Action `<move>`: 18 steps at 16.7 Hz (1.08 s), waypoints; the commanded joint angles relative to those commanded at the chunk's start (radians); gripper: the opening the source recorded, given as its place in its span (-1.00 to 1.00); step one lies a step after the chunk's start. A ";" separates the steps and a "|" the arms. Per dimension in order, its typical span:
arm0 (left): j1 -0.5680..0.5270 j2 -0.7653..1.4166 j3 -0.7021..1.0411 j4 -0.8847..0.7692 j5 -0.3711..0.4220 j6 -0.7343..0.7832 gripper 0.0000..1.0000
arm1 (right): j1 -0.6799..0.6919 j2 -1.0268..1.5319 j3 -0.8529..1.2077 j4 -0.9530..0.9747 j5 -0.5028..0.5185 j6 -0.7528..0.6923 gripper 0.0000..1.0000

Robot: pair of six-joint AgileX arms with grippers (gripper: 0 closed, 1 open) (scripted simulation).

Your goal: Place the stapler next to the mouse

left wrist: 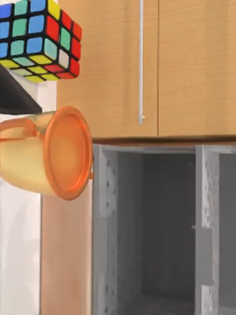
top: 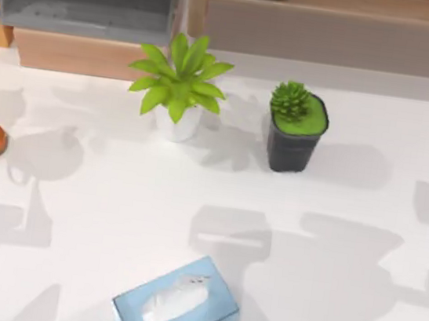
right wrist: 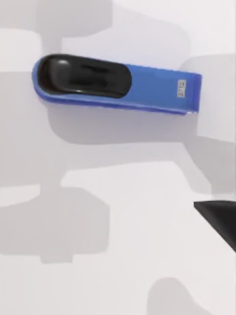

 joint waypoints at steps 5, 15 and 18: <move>0.000 0.000 0.000 0.000 0.000 0.000 1.00 | -0.018 0.356 0.256 -0.182 -0.005 0.029 1.00; 0.000 0.000 0.000 0.000 0.000 0.000 1.00 | -0.021 0.478 0.355 -0.244 -0.013 0.042 1.00; 0.000 0.000 0.000 0.000 0.000 0.000 1.00 | -0.023 0.509 0.317 -0.174 -0.013 0.044 1.00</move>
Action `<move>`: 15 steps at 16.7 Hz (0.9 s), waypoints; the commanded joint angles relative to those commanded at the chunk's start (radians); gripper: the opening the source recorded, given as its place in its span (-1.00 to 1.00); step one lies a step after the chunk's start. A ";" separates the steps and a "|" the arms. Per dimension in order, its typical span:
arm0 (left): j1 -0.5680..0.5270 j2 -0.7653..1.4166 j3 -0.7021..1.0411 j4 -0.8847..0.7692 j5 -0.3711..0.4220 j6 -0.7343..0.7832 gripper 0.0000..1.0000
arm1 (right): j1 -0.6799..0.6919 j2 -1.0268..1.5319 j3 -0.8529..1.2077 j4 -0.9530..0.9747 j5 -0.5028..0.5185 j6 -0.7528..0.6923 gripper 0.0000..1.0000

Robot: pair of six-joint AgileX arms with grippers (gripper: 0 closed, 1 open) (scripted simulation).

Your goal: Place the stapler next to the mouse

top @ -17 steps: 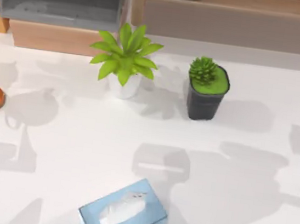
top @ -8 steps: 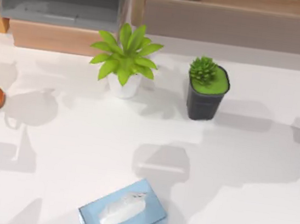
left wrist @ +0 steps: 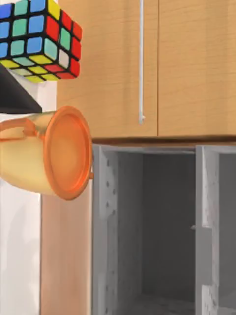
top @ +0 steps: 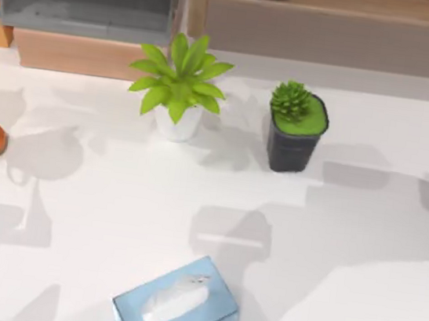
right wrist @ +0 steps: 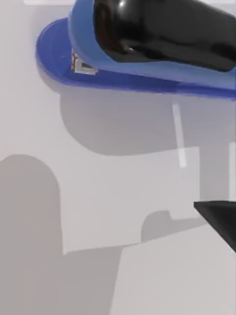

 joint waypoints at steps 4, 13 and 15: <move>0.000 0.000 0.000 0.000 0.000 0.000 1.00 | -0.001 0.048 -0.057 0.105 0.000 0.000 1.00; 0.000 0.000 0.000 0.000 0.000 0.000 1.00 | -0.001 0.049 -0.058 0.107 0.000 0.000 0.25; 0.000 0.000 0.000 0.000 0.000 0.000 1.00 | -0.001 0.049 -0.058 0.107 0.000 0.000 -0.06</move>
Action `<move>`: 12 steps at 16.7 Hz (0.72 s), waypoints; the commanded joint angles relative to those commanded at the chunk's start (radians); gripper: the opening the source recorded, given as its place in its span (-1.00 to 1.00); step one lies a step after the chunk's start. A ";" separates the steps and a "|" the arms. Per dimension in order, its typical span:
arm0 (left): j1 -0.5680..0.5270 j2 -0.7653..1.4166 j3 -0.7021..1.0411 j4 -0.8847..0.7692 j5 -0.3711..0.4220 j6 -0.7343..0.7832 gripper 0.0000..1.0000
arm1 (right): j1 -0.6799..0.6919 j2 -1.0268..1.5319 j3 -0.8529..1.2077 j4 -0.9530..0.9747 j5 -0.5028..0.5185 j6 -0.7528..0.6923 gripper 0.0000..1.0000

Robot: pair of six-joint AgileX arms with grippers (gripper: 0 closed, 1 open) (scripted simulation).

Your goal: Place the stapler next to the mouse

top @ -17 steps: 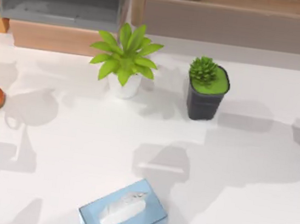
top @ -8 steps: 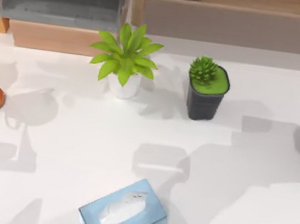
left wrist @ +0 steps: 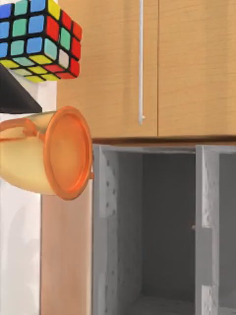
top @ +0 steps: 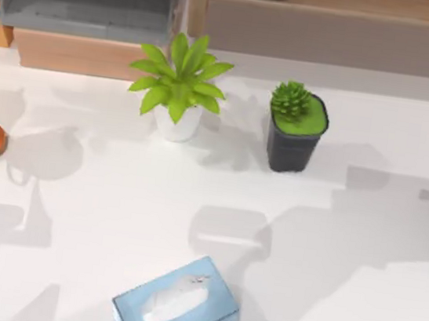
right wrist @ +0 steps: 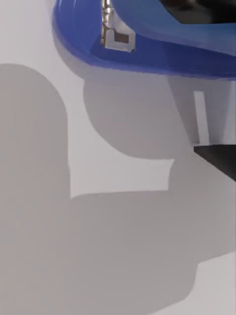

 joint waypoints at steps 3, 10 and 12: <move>0.000 0.000 0.000 0.000 0.000 0.000 1.00 | 0.000 0.000 0.000 0.000 0.000 0.000 -0.51; 0.000 0.000 0.000 0.000 0.000 0.000 1.00 | 0.000 0.000 0.000 0.000 0.000 0.000 -1.00; 0.000 0.000 0.000 0.000 0.000 0.000 1.00 | 0.000 0.000 0.000 0.000 0.000 0.000 -1.00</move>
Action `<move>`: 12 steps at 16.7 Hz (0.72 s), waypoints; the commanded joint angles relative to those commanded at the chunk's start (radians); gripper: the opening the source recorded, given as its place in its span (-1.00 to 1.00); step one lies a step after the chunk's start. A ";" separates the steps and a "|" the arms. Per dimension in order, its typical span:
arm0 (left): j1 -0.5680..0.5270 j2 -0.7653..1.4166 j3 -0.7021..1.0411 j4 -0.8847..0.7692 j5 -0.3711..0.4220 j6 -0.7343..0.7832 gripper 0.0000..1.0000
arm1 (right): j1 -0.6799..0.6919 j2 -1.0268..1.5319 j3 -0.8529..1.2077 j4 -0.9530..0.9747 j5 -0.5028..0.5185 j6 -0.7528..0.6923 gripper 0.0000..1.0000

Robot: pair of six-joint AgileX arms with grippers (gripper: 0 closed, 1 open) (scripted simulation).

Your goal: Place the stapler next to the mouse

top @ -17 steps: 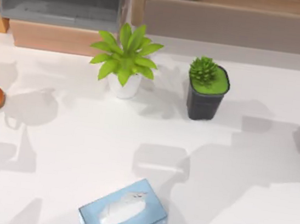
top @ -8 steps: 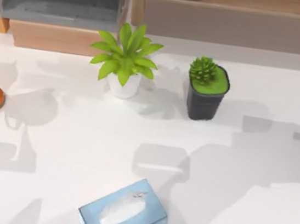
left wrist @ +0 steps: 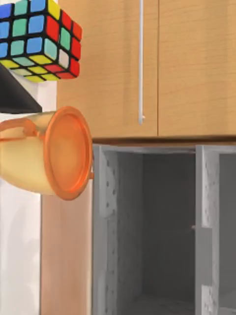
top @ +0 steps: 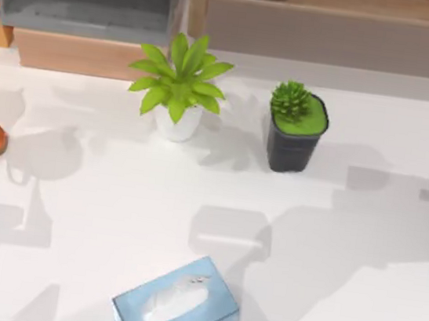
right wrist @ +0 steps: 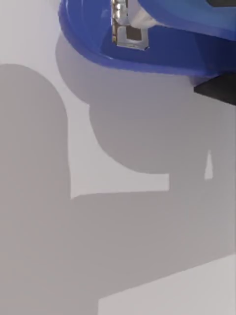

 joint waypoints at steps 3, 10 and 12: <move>0.000 0.000 0.000 0.000 0.000 0.000 1.00 | 0.001 -0.002 0.001 -0.001 0.003 -0.001 -1.00; 0.000 0.000 0.000 0.000 0.000 0.000 1.00 | 0.000 -0.050 0.055 -0.108 0.002 -0.002 -1.00; 0.000 0.000 0.000 0.000 0.000 0.000 1.00 | 0.000 -0.054 0.058 -0.110 0.002 -0.002 -1.00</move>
